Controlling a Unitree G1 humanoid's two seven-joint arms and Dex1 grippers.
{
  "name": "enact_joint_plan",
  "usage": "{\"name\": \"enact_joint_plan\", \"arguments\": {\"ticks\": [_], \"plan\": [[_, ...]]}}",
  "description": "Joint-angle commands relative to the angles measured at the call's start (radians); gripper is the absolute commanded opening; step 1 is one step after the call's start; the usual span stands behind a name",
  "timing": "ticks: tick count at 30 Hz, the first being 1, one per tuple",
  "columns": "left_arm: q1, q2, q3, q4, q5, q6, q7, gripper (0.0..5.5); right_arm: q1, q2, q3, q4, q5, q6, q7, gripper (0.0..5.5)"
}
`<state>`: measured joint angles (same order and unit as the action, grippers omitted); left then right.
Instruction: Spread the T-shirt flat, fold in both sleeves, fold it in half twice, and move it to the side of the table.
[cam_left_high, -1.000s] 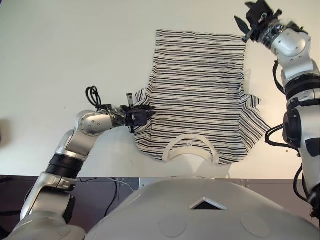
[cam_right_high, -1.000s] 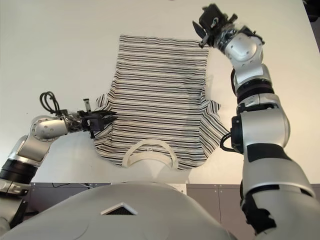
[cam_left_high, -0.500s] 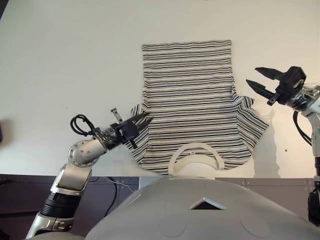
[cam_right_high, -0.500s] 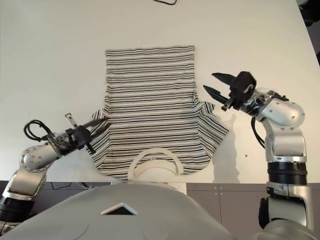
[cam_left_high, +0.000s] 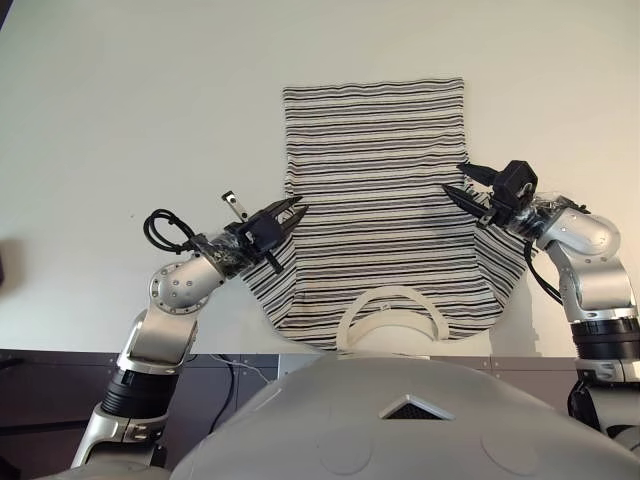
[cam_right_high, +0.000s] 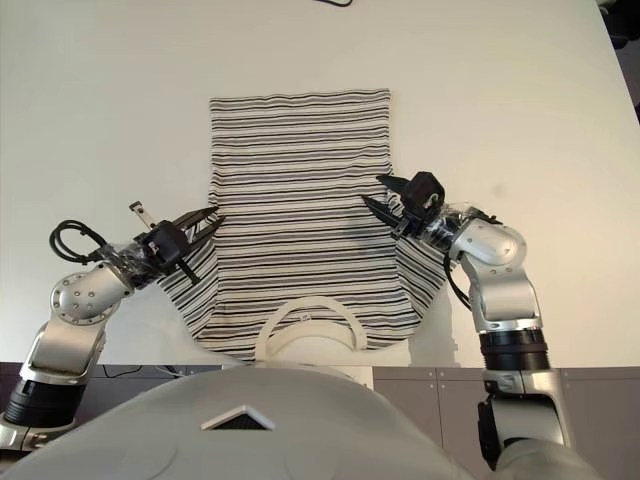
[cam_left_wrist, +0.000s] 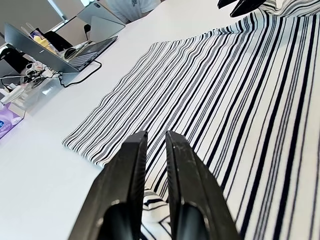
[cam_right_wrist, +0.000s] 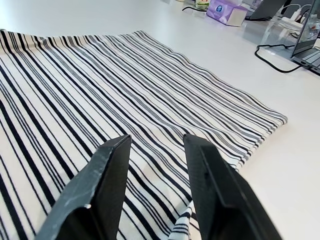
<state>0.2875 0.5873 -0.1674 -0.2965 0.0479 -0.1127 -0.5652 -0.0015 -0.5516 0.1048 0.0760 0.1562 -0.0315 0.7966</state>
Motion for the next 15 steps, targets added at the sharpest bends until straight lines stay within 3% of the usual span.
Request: {"name": "enact_joint_plan", "arguments": {"ticks": [1, 5, 15], "plan": [[-0.129, -0.044, -0.033, 0.079, 0.024, 0.013, -0.001, 0.67, -0.141, 0.039, 0.039, 0.162, -0.043, -0.051, 0.025, 1.90], [-0.271, -0.096, -0.060, 0.216, 0.049, 0.061, 0.003, 0.67, -0.284, 0.065, 0.051, 0.359, -0.070, -0.090, 0.055, 1.90], [-0.508, -0.114, -0.127, 0.662, 0.146, -0.075, -0.025, 0.67, -0.541, 0.147, 0.091, 0.807, -0.179, -0.230, 0.052, 1.90]]}}
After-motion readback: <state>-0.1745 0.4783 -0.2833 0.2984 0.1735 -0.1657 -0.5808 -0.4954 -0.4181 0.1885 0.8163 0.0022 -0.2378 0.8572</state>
